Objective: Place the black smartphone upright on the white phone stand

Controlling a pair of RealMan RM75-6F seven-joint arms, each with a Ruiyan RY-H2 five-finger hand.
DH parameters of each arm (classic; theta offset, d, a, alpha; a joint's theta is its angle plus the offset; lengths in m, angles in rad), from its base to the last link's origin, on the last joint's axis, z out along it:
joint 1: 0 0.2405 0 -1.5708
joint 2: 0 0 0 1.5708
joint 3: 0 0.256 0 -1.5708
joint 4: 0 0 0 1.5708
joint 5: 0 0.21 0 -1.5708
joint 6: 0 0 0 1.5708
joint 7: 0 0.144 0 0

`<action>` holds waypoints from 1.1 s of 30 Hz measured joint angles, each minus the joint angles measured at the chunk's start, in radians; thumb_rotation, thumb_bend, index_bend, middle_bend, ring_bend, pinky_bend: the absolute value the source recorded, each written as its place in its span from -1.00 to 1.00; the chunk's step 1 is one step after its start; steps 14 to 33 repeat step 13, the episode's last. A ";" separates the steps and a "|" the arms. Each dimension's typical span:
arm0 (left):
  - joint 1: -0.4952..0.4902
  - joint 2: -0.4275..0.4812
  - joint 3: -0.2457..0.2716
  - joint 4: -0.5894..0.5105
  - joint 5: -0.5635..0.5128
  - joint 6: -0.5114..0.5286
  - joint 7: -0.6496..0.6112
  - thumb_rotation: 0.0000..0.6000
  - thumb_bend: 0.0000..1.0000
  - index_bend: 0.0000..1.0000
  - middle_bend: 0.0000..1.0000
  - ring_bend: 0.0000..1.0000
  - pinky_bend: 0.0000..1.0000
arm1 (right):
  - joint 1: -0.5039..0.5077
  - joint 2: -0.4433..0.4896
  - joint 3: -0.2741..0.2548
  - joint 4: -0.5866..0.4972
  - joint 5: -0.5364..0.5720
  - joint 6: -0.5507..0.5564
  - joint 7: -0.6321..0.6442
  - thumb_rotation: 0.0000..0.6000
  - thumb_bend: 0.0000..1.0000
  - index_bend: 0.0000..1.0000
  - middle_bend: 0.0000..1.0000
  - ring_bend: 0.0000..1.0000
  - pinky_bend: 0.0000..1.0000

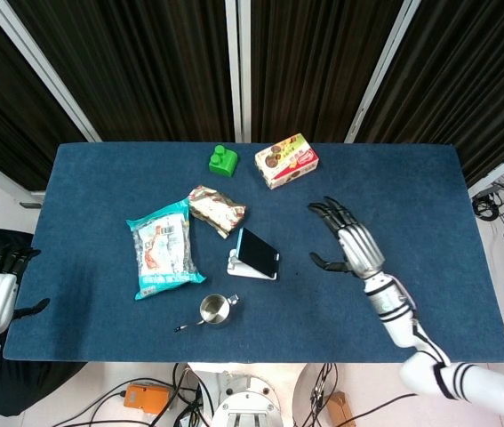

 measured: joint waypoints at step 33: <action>0.012 -0.013 -0.006 0.003 -0.008 0.021 -0.015 1.00 -0.93 -0.61 -0.66 -0.84 -1.00 | -0.328 0.389 -0.100 -0.288 0.126 0.176 -0.201 1.00 -0.12 -0.86 -0.69 -1.00 -0.75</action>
